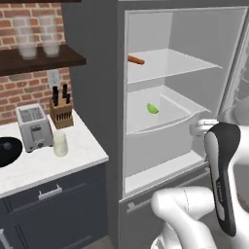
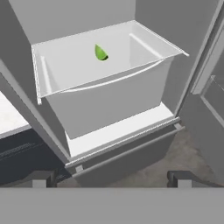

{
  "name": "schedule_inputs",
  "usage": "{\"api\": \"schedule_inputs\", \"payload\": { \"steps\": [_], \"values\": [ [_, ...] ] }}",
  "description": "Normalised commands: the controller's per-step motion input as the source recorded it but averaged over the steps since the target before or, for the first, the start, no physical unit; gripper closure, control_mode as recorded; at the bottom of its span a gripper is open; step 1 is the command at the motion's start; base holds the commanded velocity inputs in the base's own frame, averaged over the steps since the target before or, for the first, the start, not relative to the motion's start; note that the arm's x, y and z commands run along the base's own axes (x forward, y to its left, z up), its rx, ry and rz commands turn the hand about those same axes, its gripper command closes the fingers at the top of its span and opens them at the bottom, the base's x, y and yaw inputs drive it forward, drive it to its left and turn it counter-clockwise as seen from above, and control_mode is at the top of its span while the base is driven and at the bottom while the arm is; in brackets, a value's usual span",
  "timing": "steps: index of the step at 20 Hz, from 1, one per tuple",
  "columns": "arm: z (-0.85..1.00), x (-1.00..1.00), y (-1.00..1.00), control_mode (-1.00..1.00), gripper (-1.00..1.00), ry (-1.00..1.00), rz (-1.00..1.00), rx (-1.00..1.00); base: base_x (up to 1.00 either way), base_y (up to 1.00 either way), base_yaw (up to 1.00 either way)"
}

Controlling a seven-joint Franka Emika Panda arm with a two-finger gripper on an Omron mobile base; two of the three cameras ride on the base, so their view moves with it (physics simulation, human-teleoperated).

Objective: Grab a lemon wedge from the fridge and one ice cube from the ice bowl, and put them in the glass of lemonade.

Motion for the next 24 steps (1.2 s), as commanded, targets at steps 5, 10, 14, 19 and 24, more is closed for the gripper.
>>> {"api": "schedule_inputs", "payload": {
  "steps": [5,10,14,19,24],
  "values": [
    [0.0,0.0,0.0,1.0,-1.0,0.0,0.0,0.0,0.53,-0.2,0.27],
    [0.0,0.0,0.0,1.0,-1.0,0.0,0.0,0.0,0.62,-0.3,0.18],
    [0.0,0.0,0.0,1.0,-1.0,0.0,0.0,0.0,0.21,-0.53,0.04],
    [0.0,0.04,0.0,-1.0,-1.0,0.0,0.0,0.0,0.16,-0.28,0.02],
    [0.0,0.16,0.0,-1.0,-1.0,0.0,0.01,0.0,0.0,0.0,0.0]
  ]
}}
